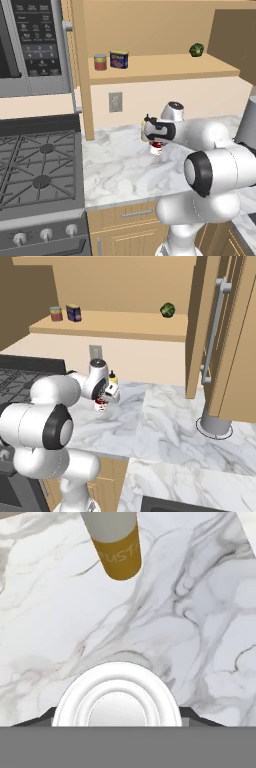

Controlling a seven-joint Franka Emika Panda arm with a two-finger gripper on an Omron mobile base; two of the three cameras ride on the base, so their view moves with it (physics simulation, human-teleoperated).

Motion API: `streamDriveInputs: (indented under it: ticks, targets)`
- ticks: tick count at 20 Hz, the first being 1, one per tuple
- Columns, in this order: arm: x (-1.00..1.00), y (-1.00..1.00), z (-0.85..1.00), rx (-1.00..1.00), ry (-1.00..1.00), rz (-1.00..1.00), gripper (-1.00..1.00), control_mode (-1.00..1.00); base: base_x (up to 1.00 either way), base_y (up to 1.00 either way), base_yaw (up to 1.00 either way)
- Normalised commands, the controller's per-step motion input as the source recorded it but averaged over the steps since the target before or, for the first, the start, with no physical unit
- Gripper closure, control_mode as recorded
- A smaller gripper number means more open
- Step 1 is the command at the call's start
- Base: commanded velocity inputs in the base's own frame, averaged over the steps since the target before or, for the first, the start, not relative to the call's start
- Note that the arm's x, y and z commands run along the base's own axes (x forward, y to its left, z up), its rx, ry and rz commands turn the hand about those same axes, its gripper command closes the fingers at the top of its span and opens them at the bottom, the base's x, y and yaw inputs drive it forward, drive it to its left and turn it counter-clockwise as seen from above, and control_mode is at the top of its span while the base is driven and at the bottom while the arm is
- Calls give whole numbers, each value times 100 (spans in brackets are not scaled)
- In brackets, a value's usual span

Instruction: Pick the cans from the counter and place them in their designated side in the cabinet.

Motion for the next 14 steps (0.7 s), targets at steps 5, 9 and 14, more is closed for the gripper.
streamDriveInputs:
  ticks: [5,9,14]
  targets:
    - [-14,0,35,1,-5,0,100,-100,0,0,0]
    - [-12,0,31,0,-6,0,100,-100,0,0,0]
    - [-12,0,30,0,-7,0,100,-100,0,0,0]
